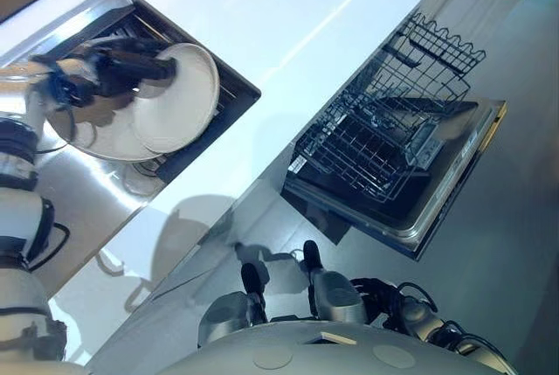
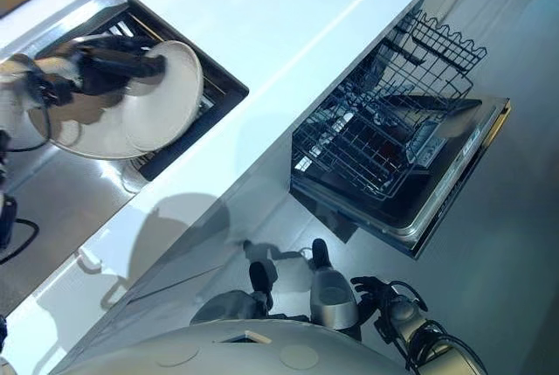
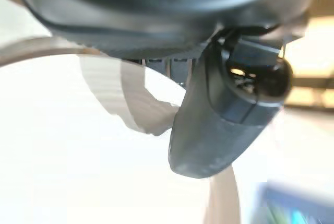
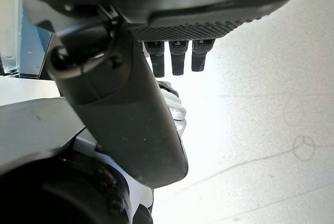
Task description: Pick up plates and place into dishwasher.
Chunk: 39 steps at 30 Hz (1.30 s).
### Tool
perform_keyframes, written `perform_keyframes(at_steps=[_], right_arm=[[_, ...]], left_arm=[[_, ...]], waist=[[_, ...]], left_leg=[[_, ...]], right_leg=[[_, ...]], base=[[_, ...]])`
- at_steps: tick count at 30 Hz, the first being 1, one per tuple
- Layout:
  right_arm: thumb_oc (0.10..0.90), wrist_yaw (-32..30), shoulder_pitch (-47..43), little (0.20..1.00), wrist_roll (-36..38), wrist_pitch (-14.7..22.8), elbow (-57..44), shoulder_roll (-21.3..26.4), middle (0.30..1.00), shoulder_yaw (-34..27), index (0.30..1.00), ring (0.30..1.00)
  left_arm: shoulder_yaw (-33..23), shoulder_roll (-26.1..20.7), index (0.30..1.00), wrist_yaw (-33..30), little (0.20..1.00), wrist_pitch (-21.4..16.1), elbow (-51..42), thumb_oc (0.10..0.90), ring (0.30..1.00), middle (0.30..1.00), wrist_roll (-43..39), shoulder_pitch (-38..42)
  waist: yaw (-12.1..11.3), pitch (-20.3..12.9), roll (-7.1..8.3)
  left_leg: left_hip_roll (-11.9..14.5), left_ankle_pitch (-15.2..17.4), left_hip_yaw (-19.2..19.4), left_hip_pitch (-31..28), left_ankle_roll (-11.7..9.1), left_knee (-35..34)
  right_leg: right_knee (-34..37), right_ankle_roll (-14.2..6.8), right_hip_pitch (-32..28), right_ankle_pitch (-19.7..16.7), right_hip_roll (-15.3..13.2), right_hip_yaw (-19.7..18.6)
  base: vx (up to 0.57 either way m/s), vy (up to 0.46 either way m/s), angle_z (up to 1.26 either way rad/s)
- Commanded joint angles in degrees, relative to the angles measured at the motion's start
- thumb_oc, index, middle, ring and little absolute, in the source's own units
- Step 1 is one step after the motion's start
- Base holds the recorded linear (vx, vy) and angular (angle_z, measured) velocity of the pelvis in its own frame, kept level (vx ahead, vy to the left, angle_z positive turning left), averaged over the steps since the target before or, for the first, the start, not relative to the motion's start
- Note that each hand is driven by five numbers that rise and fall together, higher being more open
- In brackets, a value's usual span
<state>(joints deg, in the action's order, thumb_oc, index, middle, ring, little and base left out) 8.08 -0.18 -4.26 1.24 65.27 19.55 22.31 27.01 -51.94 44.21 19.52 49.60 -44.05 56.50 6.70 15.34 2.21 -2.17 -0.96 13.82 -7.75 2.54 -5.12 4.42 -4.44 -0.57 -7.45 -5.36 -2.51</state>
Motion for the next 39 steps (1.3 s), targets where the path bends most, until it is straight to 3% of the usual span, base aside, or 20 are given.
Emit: perform_keyframes(at_steps=[1, 8, 9, 11, 18, 24, 27, 32, 35, 36, 39], right_arm=[[0.800, 0.4, 1.2, 0.900, 0.2, 1.3, -0.6, 2.9, 0.900, 0.3, 0.900, 0.900], [0.800, 0.8, 2.3, 0.900, 0.1, 1.2, -0.3, 2.5, 0.900, 0.3, 0.900, 0.900], [0.800, 0.8, 2.3, 0.900, -0.1, 1.4, -0.1, 2.4, 0.900, 0.4, 0.900, 0.900], [0.800, 0.8, 2.4, 0.900, -0.3, 1.6, 0.1, 2.2, 0.900, 0.5, 0.900, 0.900], [0.800, 1.3, 2.6, 0.900, -0.9, 2.0, 0.5, 2.2, 0.900, 0.8, 0.900, 0.900], [0.800, 1.6, 2.5, 0.900, -1.1, 1.5, 0.4, 2.0, 0.900, 1.2, 0.900, 0.900], [0.800, 1.3, 2.6, 0.900, -0.8, 2.3, -0.1, 1.8, 0.900, 1.7, 0.900, 0.900], [0.800, 2.6, 2.7, 0.900, 1.4, 3.7, -6.8, 2.8, 0.900, 2.0, 0.900, 0.900], [0.800, 8.2, 3.4, 0.900, 4.3, -0.7, -20.3, 3.7, 0.900, 2.1, 0.900, 0.900], [0.800, 13.5, 4.6, 0.900, 6.9, -4.2, -28.6, 4.4, 0.900, 2.1, 0.900, 0.900], [0.800, 26.0, 5.7, 0.900, 17.7, -7.9, -40.3, 6.9, 0.900, 1.3, 0.900, 0.900]], left_arm=[[-3.3, 2.6, 0.476, -0.2, 0.406, -3.8, -0.3, 0.306, 0.476, 0.476, -5.1, 2.9], [-5.5, 1.3, 0.453, -7.0, 0.378, -8.5, 0.8, 0.278, 0.453, 0.453, -5.3, 2.5], [-6.3, 1.2, 0.349, -9.3, 0.258, -9.9, 0.7, 0.158, 0.349, 0.349, -5.3, 2.2], [-7.2, 1.2, 0.300, -12.0, 0.200, -11.3, 0.5, 0.100, 0.300, 0.300, -6.0, 1.8], [-10.6, 0.3, 0.300, -16.1, 0.200, -14.3, -2.1, 0.100, 0.300, 0.300, -5.0, -0.8], [-13.9, -0.5, 0.300, -24.9, 0.200, -17.4, -2.9, 0.100, 0.300, 0.300, -5.6, -2.5], [-15.7, -0.9, 0.300, -31.1, 0.200, -21.4, -3.5, 0.100, 0.300, 0.300, -4.0, -2.9], [-17.4, -1.2, 0.300, -35.6, 0.200, -23.9, -7.8, 0.100, 0.300, 0.300, -1.0, -4.2], [-19.2, -0.7, 0.300, -38.7, 0.200, -24.2, -14.3, 0.100, 0.300, 0.300, 0.8, -7.1], [-19.9, -0.9, 0.300, -39.0, 0.200, -24.5, -17.5, 0.100, 0.300, 0.300, 1.4, -8.7], [-19.3, -2.3, 0.300, -38.8, 0.200, -25.8, -21.4, 0.100, 0.300, 0.300, 1.4, -9.8]], waist=[[2.5, -5.8, -3.54], [2.5, -7.4, -4.01], [2.4, -7.7, -4.09], [2.3, -7.9, -4.11], [1.7, -9.1, -4.28], [1.2, -10.4, -4.45], [1.0, -11.2, -4.38], [0.8, -11.6, -4.20], [0.7, -11.7, -3.92], [0.7, -11.8, -3.69], [0.5, -12.1, -3.14]], left_leg=[[-1.5, 2.3, -2.1, 3.3, 0.4, 1.9], [-1.5, 2.3, -3.0, 2.2, 0.3, 1.5], [-1.5, 2.3, -3.2, 2.0, 0.2, 1.4], [-1.5, 2.3, -3.4, 1.7, 0.2, 1.2], [-1.3, 2.3, -4.1, 0.8, -0.2, 0.8], [-1.0, 2.3, -4.7, 0.1, -0.7, 0.4], [-0.7, 2.3, -4.8, -0.3, -1.1, 0.2], [-0.4, 2.3, -5.1, -0.4, -1.4, 0.2], [-0.3, 2.0, -5.5, -0.3, -1.5, 0.2], [-0.2, 1.8, -5.6, -0.3, -1.7, 0.2], [0.1, 1.5, -5.8, -0.1, -2.2, 0.1]], right_leg=[[-2.5, -2.8, 2.3, 0.7, 1.0, -0.3], [-2.5, -2.3, 1.0, 1.6, 1.4, -0.4], [-2.5, -2.2, 0.6, 1.8, 1.5, -0.3], [-2.4, -2.1, 0.3, 2.0, 1.5, -0.2], [-1.7, -1.5, -1.2, 2.7, 1.9, 0.5], [-0.6, -1.0, -2.7, 3.1, 2.3, 1.5], [-0.1, -0.7, -3.4, 3.3, 2.6, 2.0], [0.1, -0.3, -3.8, 3.6, 2.8, 2.3], [0.1, 0.0, -3.9, 3.7, 3.0, 2.4], [0.1, 0.1, -4.1, 3.8, 3.1, 2.7], [0.3, 0.3, -4.4, 4.1, 3.3, 3.6]], base=[[0.04, -0.022, -0.30], [0.02, -0.010, -0.05], [0.00, 0.000, 0.00], [0.00, 0.000, 0.00], [-0.01, -0.035, 0.04], [-0.01, -0.049, 0.04], [-0.01, -0.055, 0.07], [-0.04, -0.044, 0.06], [-0.08, -0.065, 0.05], [-0.11, -0.084, 0.04], [-0.10, -0.086, 0.02]])
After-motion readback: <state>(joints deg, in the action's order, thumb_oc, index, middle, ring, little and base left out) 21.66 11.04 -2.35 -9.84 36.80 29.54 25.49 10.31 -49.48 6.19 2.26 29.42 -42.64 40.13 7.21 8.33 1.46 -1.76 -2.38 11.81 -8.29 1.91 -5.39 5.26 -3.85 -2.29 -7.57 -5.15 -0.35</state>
